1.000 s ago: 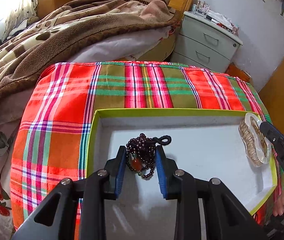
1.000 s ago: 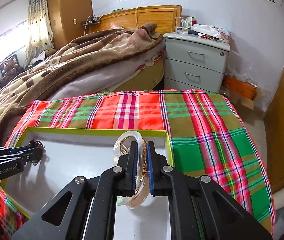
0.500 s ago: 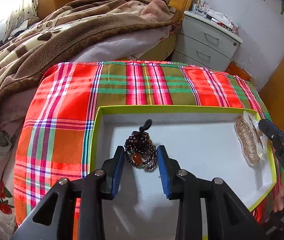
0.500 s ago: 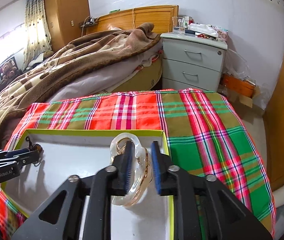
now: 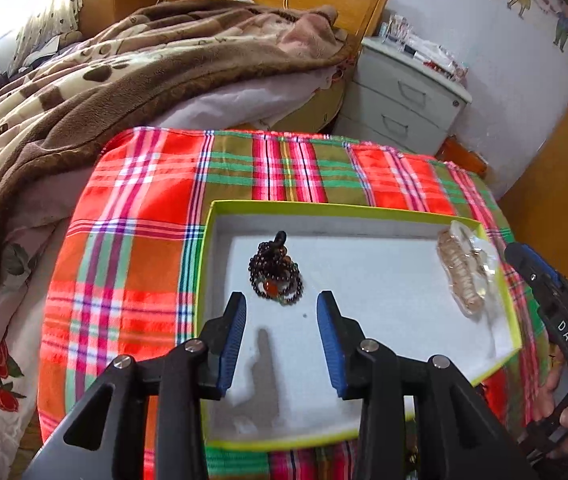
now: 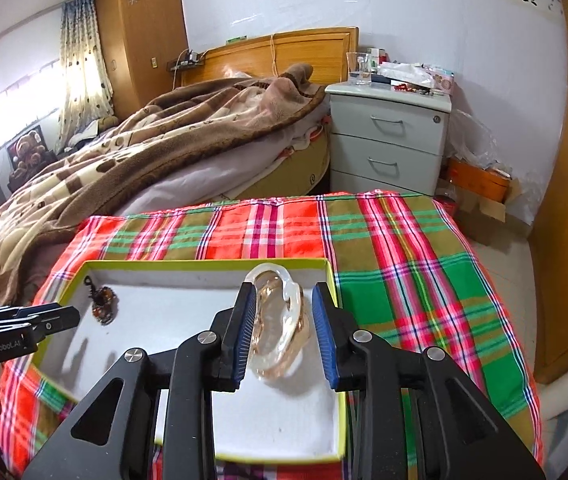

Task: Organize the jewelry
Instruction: 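Open both grippers to drop the items and move back to the jewelry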

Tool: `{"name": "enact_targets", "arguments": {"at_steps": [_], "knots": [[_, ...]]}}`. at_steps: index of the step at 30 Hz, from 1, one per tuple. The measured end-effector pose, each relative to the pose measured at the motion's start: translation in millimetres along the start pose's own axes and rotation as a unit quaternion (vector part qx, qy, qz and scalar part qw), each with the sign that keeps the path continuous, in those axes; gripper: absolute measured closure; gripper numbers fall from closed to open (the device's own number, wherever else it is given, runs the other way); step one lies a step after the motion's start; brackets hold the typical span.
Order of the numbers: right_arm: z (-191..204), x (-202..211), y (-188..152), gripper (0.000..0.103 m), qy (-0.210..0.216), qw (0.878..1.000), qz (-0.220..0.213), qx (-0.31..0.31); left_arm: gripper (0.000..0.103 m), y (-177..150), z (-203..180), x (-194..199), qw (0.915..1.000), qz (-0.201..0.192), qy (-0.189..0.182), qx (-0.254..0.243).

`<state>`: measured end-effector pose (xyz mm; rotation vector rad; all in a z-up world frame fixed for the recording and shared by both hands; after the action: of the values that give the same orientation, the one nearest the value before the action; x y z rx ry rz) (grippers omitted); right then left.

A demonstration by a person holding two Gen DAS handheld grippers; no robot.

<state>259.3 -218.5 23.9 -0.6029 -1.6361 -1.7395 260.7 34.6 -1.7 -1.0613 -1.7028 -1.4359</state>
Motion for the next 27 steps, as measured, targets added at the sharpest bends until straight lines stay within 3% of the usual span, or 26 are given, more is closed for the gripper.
{"name": "enact_targets", "arguments": {"at_steps": [12, 18, 23, 27], "knots": [[-8, 34, -45, 0.073, 0.052, 0.998, 0.02, -0.03, 0.064, -45, 11, 44, 0.9987, -0.031, -0.035, 0.02], [5, 34, -72, 0.073, 0.074, 0.996, 0.048, -0.009, 0.064, -72, 12, 49, 0.9978, -0.022, -0.055, 0.028], [16, 33, -86, 0.073, 0.102, 0.992, 0.067, 0.018, 0.057, -92, 17, 51, 0.9974, -0.013, -0.06, 0.037], [27, 30, -98, 0.073, 0.124, 0.988, 0.086, 0.037, 0.056, -106, 22, 48, 0.9943, 0.008, -0.091, 0.055]]}}
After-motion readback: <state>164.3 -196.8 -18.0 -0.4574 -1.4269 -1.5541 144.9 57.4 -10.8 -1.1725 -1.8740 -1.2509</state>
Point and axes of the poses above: each gripper's, at about its wrist camera, not at the fingertips, and x roughly against the way its jaws point, z to its left, y to its top, the point moved 3 cm from there along -x, roughly the way its jaws point, and after that the axes turned 6 degrees about z, right-handed, at the moved point
